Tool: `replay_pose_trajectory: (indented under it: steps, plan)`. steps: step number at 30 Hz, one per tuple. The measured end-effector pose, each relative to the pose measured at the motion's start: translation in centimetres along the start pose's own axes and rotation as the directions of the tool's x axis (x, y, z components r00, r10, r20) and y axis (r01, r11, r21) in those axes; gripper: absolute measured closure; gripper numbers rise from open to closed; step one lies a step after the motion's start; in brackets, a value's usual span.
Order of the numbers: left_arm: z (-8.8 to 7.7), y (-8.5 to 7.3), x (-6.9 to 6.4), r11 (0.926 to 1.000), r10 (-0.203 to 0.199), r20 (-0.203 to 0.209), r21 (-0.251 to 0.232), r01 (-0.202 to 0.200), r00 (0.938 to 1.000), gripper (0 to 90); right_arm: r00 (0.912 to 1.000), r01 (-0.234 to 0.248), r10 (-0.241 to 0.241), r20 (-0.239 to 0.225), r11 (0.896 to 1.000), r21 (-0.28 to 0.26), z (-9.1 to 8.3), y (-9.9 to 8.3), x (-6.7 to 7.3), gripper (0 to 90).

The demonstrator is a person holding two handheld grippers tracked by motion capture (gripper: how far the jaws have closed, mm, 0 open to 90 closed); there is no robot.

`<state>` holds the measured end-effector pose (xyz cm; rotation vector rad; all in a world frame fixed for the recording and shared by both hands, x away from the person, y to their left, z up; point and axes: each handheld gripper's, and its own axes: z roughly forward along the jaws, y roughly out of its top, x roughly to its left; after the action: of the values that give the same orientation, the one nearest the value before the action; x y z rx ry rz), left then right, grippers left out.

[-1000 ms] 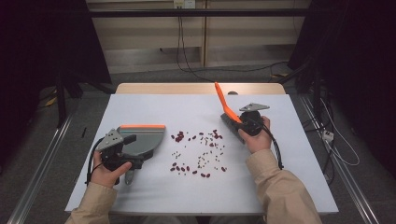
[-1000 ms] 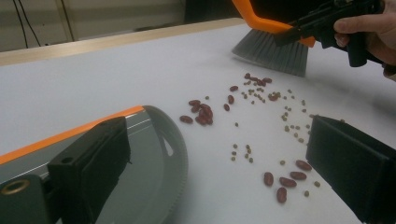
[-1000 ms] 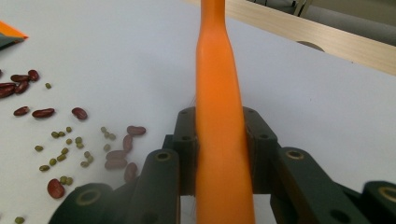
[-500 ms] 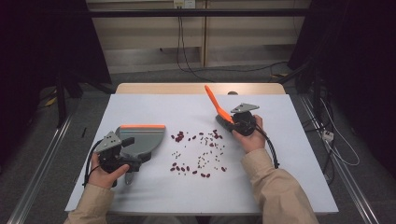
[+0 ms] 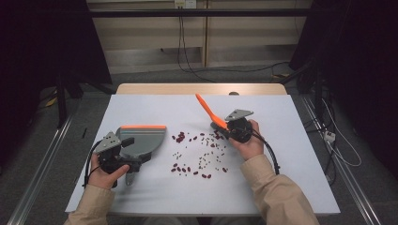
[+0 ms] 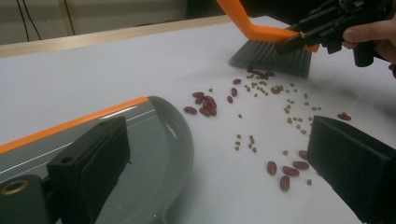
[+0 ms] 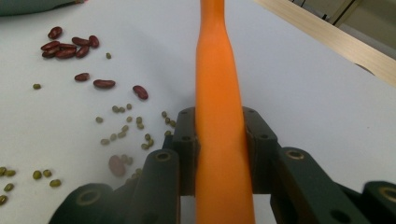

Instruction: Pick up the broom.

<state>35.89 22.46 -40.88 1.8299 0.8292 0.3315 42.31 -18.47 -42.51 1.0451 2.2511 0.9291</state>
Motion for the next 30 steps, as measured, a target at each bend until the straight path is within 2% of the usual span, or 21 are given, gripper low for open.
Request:
replay_pose_trajectory:
  steps: [15, 22, 30]
  plan:
    - [-0.1, 0.1, -0.1, 1.0000, 0.007, -0.001, 0.002, -0.007, 1.0000, 5.8, 0.9965, 0.049, -0.049, -0.068, 0.999, -0.013, -1.2, -0.6, 1.8, 70.8]
    - [-0.1, 0.1, -0.2, 0.9999, 0.009, -0.003, 0.005, -0.009, 1.0000, 5.8, 0.9929, 0.046, -0.047, -0.109, 0.999, -0.014, -1.9, -0.8, 2.5, 70.9]
    - [-0.1, 0.1, -0.3, 0.9999, 0.013, 0.001, 0.003, -0.013, 0.9999, 5.8, 0.9895, 0.017, -0.021, -0.143, 1.000, -0.026, -2.3, -1.1, 2.7, 70.9]
